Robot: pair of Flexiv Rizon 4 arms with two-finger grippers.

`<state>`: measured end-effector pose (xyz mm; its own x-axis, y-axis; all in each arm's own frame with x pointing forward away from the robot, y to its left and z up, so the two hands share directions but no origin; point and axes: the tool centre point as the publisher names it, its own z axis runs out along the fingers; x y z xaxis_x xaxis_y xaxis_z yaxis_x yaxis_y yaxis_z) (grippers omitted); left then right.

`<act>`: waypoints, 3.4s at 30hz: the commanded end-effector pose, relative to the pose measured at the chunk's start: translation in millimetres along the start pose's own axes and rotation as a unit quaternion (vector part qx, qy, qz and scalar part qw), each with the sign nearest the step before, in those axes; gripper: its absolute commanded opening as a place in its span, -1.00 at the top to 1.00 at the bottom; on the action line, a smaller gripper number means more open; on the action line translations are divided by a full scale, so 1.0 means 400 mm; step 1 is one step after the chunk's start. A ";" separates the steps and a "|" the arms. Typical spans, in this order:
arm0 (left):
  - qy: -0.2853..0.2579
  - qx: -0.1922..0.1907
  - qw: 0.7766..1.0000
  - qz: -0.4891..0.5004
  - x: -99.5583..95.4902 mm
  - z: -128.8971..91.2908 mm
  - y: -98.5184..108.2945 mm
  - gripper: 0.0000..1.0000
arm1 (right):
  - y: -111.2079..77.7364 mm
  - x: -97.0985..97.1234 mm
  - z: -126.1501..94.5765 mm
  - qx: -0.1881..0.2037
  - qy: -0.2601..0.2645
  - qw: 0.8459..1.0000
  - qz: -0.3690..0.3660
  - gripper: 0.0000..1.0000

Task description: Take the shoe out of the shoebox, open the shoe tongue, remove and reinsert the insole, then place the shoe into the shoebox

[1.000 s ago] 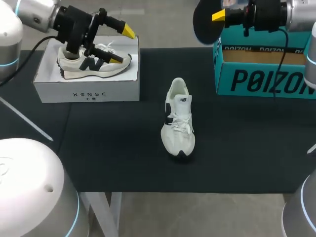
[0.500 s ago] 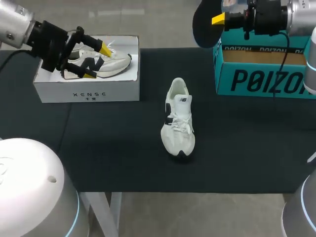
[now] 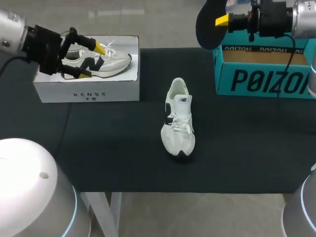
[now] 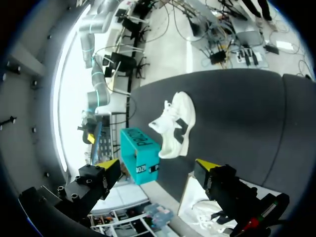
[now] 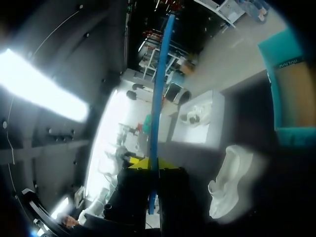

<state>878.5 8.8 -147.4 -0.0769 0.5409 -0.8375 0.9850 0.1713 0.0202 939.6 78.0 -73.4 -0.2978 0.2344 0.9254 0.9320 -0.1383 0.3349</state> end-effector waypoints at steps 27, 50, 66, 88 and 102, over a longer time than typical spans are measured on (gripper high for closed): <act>0.001 -0.004 1.000 0.000 0.000 0.000 -0.006 -1.00 | 0.071 -0.072 0.112 0.002 -0.102 0.985 -0.141 1.00; 0.001 -0.004 1.000 0.000 0.000 0.000 -0.006 -1.00 | 0.056 -0.250 0.235 0.056 -0.108 0.955 -0.271 1.00; 0.001 -0.004 1.000 0.000 0.000 0.000 -0.006 -1.00 | -0.047 -0.331 0.266 0.084 -0.104 0.951 -0.278 1.00; 0.001 -0.004 1.000 0.000 0.000 0.000 -0.006 -1.00 | -0.066 -0.360 0.283 0.085 -0.083 0.959 -0.259 1.00; 0.001 -0.004 1.000 0.000 0.000 0.000 -0.006 -1.00 | -0.081 -0.471 0.337 0.069 -0.038 0.962 -0.263 1.00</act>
<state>875.6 9.0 -147.7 -0.0763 0.5398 -0.8383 0.9838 0.1774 0.0247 985.8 163.0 -272.0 -0.7217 0.3210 0.6132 0.6775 0.1461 0.7209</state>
